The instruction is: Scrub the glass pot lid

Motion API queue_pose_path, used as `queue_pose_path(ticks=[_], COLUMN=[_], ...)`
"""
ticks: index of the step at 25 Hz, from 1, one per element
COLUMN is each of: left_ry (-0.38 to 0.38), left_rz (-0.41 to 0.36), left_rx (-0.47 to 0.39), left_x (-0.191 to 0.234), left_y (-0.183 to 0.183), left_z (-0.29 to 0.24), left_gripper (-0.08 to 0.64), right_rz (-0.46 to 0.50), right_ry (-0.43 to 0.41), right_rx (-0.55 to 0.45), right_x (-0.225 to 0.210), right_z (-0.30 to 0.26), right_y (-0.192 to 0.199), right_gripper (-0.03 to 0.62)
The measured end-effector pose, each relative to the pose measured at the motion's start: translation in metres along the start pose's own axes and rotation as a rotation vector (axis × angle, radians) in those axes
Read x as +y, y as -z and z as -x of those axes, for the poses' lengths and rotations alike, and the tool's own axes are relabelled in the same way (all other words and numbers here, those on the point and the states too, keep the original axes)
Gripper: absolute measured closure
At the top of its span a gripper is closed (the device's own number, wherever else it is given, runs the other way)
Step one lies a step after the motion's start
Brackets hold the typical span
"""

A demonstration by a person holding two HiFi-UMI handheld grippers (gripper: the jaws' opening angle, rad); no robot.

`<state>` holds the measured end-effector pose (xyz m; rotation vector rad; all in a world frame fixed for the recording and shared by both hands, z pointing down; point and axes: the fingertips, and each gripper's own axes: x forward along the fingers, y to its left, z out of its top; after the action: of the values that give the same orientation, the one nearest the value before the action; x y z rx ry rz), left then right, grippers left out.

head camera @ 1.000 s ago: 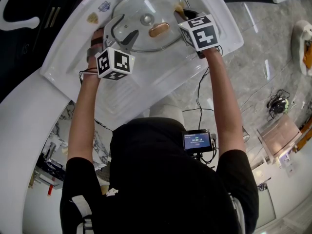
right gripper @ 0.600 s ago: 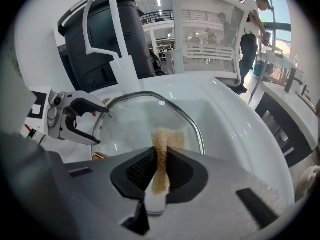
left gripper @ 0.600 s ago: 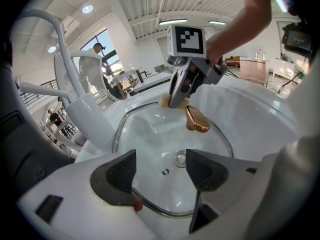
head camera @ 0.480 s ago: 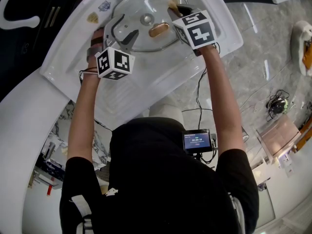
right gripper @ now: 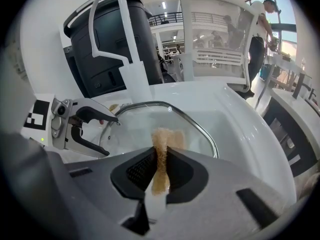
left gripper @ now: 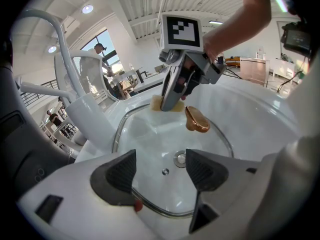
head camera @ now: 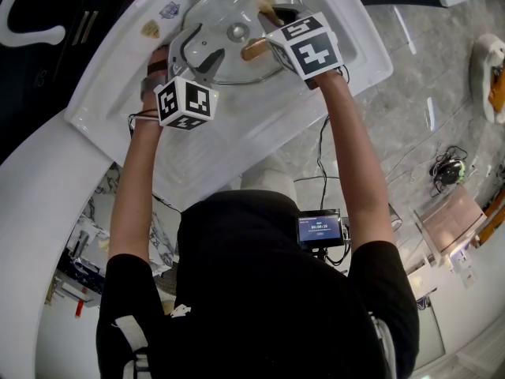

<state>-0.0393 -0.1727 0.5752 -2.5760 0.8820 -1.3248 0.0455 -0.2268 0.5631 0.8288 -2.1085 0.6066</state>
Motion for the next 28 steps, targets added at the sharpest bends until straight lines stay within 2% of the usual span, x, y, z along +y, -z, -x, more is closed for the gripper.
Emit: queue_pose_path(ticks=[19,28], left_ry=[0.001,0.004], left_rz=[0.003,0.007], left_rx=[-0.004,-0.005], left_x=[0.000,0.000], left_y=[0.000,0.000], left_z=[0.000,0.000], left_gripper=[0.262,0.262], right_rz=[0.048,0.031], right_ry=[-0.053,-0.058], right_rx=[-0.014,0.001], right_x=[0.036,0.041], right_z=[-0.009,-0.010], right_y=[-0.019,-0.019], right_gripper=[0.560,0.559])
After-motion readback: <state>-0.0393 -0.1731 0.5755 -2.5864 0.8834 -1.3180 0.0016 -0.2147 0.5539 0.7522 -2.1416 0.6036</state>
